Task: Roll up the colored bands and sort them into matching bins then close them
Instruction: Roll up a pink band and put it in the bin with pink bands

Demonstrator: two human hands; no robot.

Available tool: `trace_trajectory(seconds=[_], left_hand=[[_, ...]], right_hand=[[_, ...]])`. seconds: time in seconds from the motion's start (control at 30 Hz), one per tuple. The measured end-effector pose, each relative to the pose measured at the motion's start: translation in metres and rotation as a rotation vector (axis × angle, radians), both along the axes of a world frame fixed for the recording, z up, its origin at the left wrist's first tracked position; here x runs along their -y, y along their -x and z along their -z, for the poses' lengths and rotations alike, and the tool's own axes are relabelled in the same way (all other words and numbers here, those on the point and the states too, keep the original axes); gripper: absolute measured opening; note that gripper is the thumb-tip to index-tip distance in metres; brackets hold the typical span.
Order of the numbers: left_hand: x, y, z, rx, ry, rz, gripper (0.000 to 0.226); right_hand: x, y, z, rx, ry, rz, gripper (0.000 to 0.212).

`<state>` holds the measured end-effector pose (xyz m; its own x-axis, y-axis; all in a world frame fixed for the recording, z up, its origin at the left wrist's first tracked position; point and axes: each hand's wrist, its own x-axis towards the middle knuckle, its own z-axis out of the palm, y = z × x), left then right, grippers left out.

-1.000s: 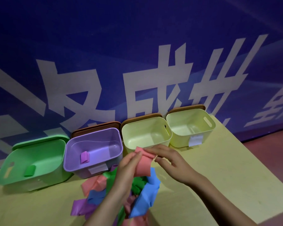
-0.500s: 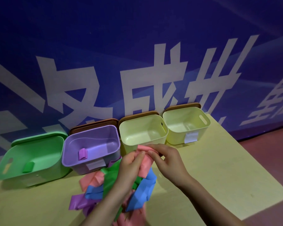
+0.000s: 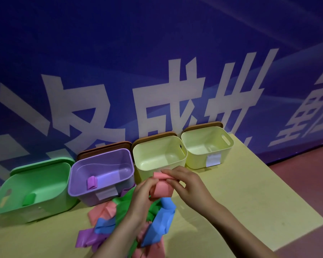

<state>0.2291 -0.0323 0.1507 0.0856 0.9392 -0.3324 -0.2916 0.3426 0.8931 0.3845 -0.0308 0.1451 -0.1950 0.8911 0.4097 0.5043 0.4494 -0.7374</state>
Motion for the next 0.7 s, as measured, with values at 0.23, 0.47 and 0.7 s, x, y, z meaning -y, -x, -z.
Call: trace_trajectory(seconds=[0.23, 0.47, 0.7], left_hand=[[0.01, 0.009, -0.009, -0.091, -0.126, 0.142, 0.033], [0.007, 0.001, -0.002, -0.036, -0.065, 0.079, 0.034], [-0.002, 0.001, -0.008, 0.002, -0.103, 0.112, 0.022]], right_hand=[[0.007, 0.005, 0.003, -0.014, -0.025, 0.001, 0.033], [0.013, -0.001, -0.006, 0.011, -0.038, -0.041, 0.035], [0.002, -0.003, -0.003, -0.132, 0.152, 0.048, 0.028]])
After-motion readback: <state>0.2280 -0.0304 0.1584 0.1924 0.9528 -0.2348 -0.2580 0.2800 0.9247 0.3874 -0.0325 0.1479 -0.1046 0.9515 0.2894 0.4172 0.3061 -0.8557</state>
